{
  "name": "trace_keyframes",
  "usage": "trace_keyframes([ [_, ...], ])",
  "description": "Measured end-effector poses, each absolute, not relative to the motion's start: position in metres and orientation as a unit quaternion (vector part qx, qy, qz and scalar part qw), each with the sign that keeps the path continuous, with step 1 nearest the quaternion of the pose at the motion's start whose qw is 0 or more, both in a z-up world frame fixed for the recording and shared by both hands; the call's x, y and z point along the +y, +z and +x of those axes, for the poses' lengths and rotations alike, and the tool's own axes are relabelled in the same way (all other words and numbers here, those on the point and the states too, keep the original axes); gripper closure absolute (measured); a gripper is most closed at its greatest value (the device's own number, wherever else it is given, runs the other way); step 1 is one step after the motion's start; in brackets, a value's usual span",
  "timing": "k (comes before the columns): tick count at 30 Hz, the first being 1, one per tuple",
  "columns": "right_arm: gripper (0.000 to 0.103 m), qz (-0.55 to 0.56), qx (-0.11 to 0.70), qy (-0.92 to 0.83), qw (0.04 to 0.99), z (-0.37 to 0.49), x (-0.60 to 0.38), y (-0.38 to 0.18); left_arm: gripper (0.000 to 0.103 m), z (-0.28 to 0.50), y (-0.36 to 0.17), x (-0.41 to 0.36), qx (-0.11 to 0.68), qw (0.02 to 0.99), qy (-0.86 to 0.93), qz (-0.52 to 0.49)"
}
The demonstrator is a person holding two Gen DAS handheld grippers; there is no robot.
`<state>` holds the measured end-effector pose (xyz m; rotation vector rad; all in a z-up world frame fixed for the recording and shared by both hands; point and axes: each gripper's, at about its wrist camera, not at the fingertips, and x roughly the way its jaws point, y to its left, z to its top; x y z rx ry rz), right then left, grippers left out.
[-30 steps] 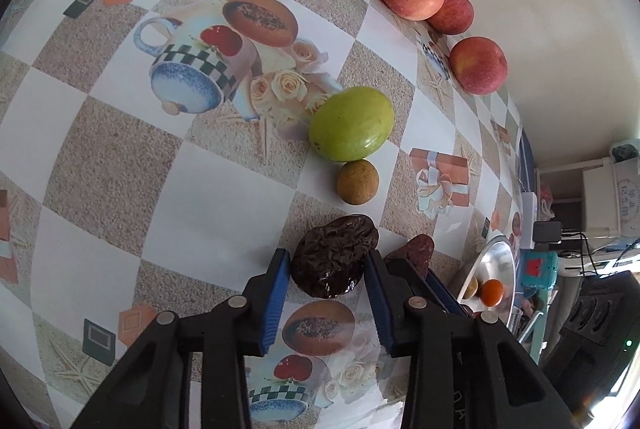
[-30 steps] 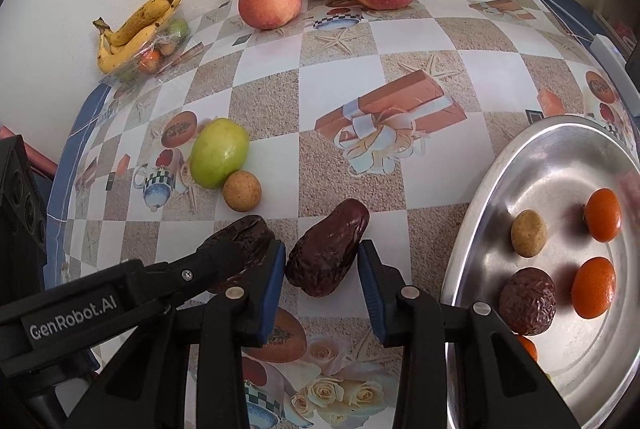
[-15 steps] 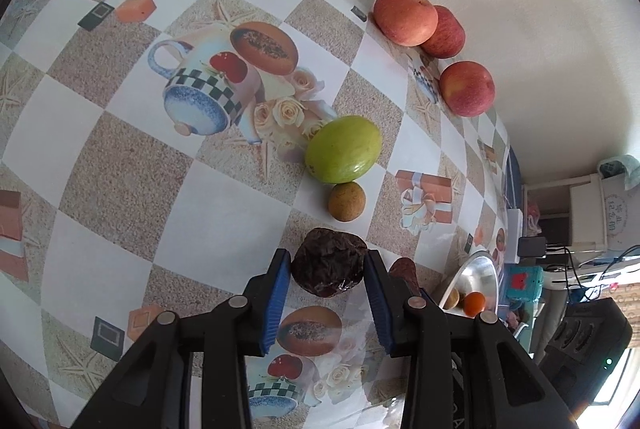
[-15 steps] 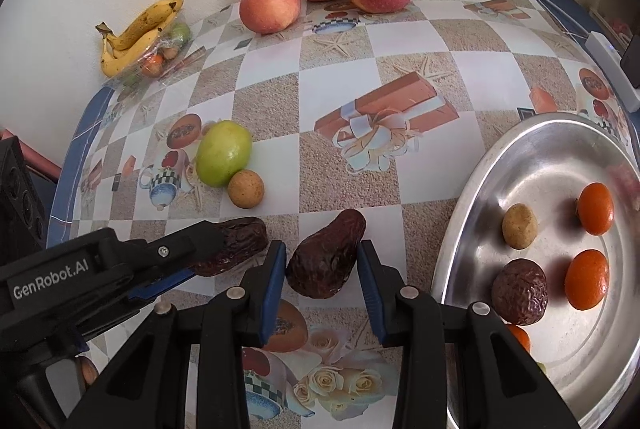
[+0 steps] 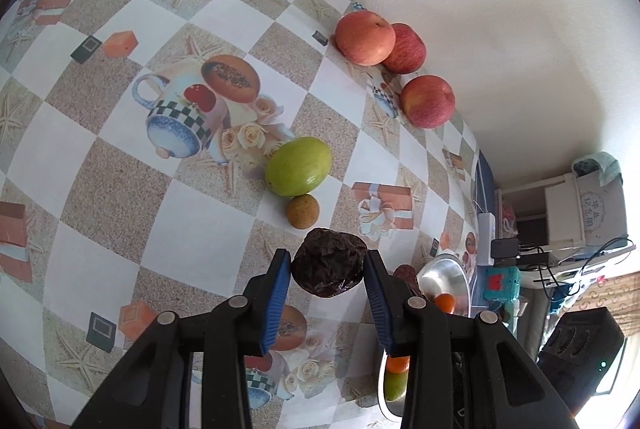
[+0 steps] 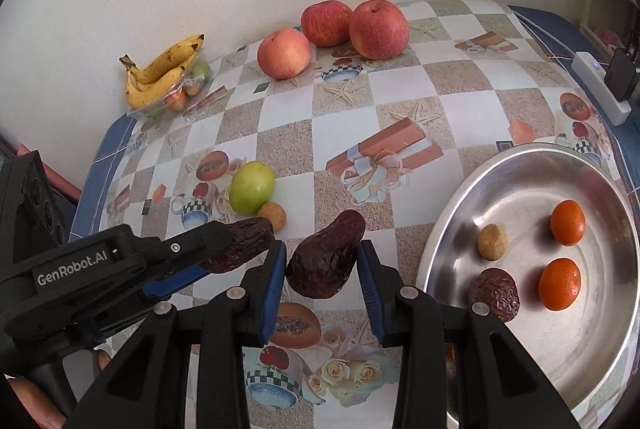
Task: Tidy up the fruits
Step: 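Carry both dates into the steel bowl and open both grippers, then move both grippers back from the bowl toward the green pear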
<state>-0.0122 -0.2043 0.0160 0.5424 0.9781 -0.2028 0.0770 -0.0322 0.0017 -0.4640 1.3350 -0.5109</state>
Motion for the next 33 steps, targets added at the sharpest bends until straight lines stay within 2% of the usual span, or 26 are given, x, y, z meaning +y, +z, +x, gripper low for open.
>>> trace_keyframes([
  [16,0.065,0.327,0.421,-0.263,0.804,-0.086,-0.309,0.014,0.063,0.039,0.013,-0.106,0.592,0.724,-0.328,-0.135],
  [24,0.065,0.344,0.41,-0.276,0.798,-0.102,-0.323,0.014,0.062,0.014,0.003,-0.142,0.602,0.7,-0.371,-0.099],
  [25,0.065,0.345,0.41,-0.274,0.799,-0.1,-0.323,0.014,0.061,0.013,0.003,-0.144,0.602,0.7,-0.372,-0.095],
  [28,0.065,0.34,0.413,-0.271,0.8,-0.098,-0.32,0.013,0.046,0.012,0.001,-0.143,0.605,0.698,-0.371,-0.091],
  [33,0.065,0.336,0.423,-0.269,0.798,-0.096,-0.319,0.01,0.046,0.014,0.001,-0.14,0.605,0.704,-0.362,-0.085],
])
